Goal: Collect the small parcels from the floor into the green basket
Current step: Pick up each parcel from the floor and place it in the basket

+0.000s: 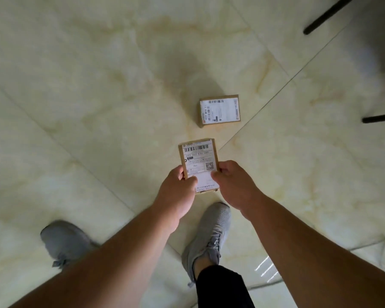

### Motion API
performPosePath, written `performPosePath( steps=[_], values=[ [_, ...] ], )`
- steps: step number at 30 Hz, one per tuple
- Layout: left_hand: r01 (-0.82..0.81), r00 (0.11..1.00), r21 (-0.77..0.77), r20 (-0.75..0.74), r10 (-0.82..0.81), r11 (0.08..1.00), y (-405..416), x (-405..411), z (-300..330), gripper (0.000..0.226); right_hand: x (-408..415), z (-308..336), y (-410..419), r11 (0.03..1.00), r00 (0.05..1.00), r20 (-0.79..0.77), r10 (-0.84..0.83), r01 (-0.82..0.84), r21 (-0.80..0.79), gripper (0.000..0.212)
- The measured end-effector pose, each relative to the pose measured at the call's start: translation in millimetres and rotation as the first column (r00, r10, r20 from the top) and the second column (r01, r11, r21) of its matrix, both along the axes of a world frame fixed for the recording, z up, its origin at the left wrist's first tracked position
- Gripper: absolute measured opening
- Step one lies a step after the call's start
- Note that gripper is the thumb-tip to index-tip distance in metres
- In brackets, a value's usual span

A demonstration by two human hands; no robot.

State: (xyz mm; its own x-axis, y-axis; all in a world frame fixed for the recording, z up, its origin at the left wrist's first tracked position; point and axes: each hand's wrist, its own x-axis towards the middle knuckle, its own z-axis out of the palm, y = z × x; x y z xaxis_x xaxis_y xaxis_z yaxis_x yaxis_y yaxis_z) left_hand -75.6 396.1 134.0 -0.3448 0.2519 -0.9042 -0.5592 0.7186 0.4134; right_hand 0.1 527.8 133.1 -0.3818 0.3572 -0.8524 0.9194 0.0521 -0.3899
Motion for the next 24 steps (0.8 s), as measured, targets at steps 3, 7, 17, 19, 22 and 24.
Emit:
performPosePath(
  steps=[3, 7, 17, 19, 22, 24],
  values=[
    [-0.054, 0.997, 0.006, -0.059, 0.054, 0.999, -39.5, -37.9, 41.4, 0.036, -45.2, 39.7, -33.7, 1.000, 1.000, -0.016, 0.022, -0.022, 0.013, 0.031],
    [-0.115, 0.985, 0.040, -0.124, 0.119, 0.993, -103.1, -97.1, 93.4, 0.036, -110.5, 85.4, -92.5, 0.998, 0.996, -0.058, 0.068, -0.067, 0.004, 0.031],
    [-0.310, 0.921, 0.127, -0.206, 0.331, 0.942, -308.5, -234.7, 206.5, 0.045, -279.7, 215.0, -285.8, 0.934, 0.916, -0.209, 0.343, -0.356, -0.025, 0.040],
    [-0.362, 0.892, 0.143, -0.232, 0.387, 0.921, -349.5, -255.1, 225.6, 0.046, -306.6, 232.0, -324.3, 0.918, 0.897, -0.229, 0.379, -0.396, -0.034, 0.040],
    [-0.432, 0.855, 0.140, -0.250, 0.454, 0.891, -399.3, -278.0, 242.0, 0.047, -341.1, 243.7, -370.7, 0.897, 0.871, -0.256, 0.420, -0.442, -0.033, 0.039],
    [-0.476, 0.828, 0.136, -0.264, 0.495, 0.869, -427.4, -294.4, 246.3, 0.047, -363.9, 246.1, -398.0, 0.878, 0.849, -0.280, 0.447, -0.476, -0.041, 0.038]
  ],
)
